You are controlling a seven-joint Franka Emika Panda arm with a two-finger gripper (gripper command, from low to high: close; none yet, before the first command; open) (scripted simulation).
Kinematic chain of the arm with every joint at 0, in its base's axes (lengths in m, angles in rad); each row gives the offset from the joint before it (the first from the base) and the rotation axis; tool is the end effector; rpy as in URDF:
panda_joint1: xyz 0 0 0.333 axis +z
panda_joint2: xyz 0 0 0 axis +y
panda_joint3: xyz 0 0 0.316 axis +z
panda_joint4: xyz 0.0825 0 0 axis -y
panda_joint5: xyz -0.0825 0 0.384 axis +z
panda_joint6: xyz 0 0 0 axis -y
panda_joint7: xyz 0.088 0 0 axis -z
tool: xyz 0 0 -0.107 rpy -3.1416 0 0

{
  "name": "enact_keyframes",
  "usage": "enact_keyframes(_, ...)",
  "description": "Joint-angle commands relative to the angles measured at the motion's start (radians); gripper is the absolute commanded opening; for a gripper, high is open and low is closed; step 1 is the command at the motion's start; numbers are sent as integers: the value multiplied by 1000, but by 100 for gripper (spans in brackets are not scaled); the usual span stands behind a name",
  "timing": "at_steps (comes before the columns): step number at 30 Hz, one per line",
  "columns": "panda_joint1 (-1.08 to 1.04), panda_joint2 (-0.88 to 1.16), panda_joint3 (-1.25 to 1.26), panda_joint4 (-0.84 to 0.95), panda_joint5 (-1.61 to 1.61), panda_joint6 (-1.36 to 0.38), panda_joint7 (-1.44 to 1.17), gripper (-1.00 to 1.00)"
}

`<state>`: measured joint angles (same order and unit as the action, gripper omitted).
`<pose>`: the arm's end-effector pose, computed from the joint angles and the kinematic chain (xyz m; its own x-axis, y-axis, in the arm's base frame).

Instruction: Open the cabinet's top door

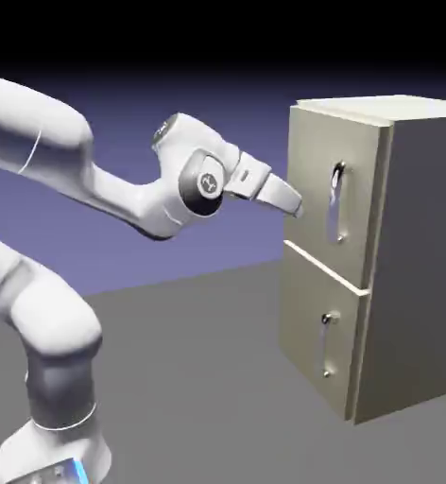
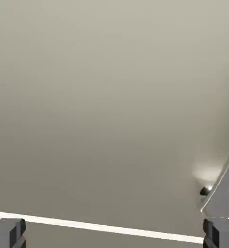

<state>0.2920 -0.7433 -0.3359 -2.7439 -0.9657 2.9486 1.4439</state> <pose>0.3611 0.0280 0.5171 0.4390 -0.6082 0.6614 -0.3378 -0.7938 -0.5057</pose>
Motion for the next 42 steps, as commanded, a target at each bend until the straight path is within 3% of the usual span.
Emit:
enact_keyframes(1, 13, -8, -15, 3, -44, -4, 32, 100)
enact_keyframes(42, 530, -328, -635, 125, -1827, -167, 1330, 100)
